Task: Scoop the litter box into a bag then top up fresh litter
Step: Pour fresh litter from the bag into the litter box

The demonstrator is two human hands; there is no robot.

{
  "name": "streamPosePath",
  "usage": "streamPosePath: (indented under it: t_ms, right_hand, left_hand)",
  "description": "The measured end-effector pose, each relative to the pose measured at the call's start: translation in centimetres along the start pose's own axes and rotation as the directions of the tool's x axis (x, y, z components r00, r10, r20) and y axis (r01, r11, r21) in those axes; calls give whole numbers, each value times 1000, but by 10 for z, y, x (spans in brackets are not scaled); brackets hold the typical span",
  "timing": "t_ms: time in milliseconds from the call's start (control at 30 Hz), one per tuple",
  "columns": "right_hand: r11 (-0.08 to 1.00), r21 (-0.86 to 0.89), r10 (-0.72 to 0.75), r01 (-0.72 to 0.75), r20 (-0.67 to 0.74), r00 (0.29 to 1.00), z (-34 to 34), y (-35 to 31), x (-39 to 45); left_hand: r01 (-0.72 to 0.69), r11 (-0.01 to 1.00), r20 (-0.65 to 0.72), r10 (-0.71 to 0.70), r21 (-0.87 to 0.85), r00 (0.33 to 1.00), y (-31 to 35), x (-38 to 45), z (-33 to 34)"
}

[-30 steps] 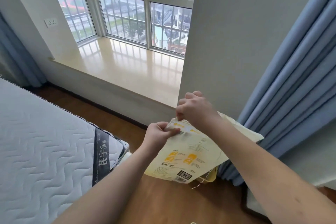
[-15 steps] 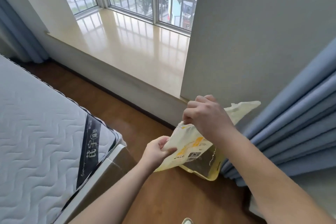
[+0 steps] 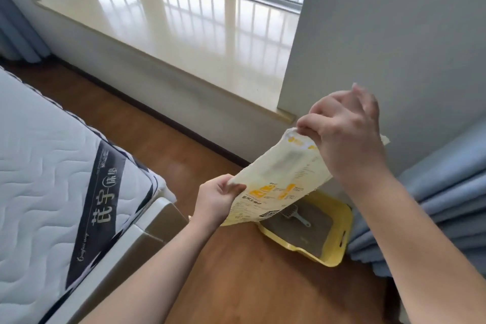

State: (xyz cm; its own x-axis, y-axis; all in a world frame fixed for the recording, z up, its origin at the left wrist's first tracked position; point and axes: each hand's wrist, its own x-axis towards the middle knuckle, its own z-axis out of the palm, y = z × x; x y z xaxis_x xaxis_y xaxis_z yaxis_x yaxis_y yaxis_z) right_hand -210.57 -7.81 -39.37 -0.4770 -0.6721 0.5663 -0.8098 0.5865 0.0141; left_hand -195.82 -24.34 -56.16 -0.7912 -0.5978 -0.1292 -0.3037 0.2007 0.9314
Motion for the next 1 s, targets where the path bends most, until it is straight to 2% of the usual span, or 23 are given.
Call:
streamPosePath:
  t_ms: [200,367,567,767,1000]
  right_hand:
    - [974,-191,143,-119,114,983,76,-40,-58]
    - [993,-99,-44,69,238,970,148,-66,-98]
    - [986,-86,-127,140,143,982,217,-82,-137]
    - [995,13,-95,95,43,995,267,-79,-150]
    - [993,86,-84,85,-9,996,280,-77,-152]
  left_hand:
    - [-106,984,-44,113,143,993,-66,13,15]
    - [-196,937,-81,228,289,970,-109,24,25]
    - [-288,898,-75,330,333,941,-145,27,43]
    - [-318,894,-86,361,316,929,-186,41,52]
    - [-352,883,-97,398,310,912,-197,44,50]
